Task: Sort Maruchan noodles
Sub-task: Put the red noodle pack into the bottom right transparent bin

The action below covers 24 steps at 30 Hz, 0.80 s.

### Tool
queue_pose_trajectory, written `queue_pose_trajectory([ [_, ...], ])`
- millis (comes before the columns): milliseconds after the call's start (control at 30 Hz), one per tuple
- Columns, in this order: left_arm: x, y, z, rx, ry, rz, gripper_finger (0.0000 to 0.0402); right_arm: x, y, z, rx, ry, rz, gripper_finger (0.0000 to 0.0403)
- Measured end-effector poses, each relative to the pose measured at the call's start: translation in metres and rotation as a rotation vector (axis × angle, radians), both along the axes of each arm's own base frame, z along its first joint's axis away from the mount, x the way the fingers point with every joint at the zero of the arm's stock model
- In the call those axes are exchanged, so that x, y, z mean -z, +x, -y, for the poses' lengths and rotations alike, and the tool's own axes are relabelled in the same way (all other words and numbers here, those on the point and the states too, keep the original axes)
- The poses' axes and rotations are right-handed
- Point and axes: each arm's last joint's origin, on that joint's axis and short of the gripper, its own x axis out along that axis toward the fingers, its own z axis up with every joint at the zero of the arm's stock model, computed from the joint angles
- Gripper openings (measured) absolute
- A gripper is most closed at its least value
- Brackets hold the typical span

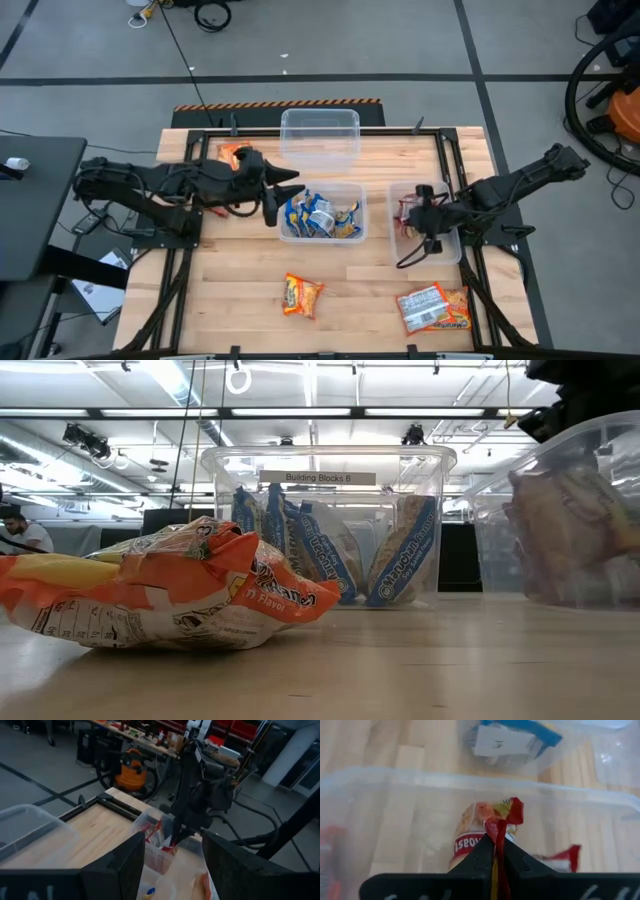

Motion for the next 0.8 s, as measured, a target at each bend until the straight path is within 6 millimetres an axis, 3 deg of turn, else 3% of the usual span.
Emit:
queue_pose_trajectory([
  [367,0.003,0.004,0.001,-0.003,-0.016,-0.011,0.0203,0.008,0.008,0.007,0.008,0.072,-0.102,0.0105],
  [533,0.006,0.004,0.001,-0.003,-0.010,-0.036,0.0203,0.004,0.010,0.010,-0.014,0.096,-0.149,0.0121],
  [633,0.010,0.002,0.001,-0.003,-0.002,-0.085,0.0203,-0.005,0.008,0.012,0.000,0.081,-0.175,0.0121],
  [800,0.033,-0.009,-0.010,-0.090,-0.098,-0.315,0.0203,-0.043,0.007,0.016,0.066,0.053,-0.105,0.0121],
])
